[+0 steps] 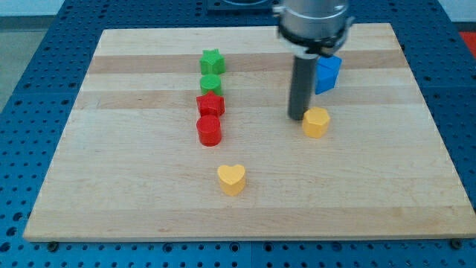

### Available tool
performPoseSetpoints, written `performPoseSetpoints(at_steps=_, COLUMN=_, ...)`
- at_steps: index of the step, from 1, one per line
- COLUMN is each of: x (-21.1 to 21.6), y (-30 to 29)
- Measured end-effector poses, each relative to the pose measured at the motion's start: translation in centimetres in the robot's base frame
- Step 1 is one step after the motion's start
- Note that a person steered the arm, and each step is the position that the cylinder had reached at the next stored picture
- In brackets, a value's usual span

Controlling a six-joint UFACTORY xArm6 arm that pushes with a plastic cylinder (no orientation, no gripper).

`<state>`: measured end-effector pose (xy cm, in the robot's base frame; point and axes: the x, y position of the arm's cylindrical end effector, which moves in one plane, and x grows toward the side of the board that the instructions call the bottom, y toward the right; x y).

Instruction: Move the yellow heart into the hexagon

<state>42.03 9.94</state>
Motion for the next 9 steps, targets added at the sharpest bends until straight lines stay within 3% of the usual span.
performPoseSetpoints(at_steps=2, x=2.7, y=-1.2)
performPoseSetpoints(at_steps=3, x=6.8, y=-5.3)
performPoseSetpoints(at_steps=5, x=19.6, y=-7.0)
performPoseSetpoints(at_steps=6, x=19.8, y=-7.7)
performPoseSetpoints(at_steps=9, x=19.6, y=-19.8)
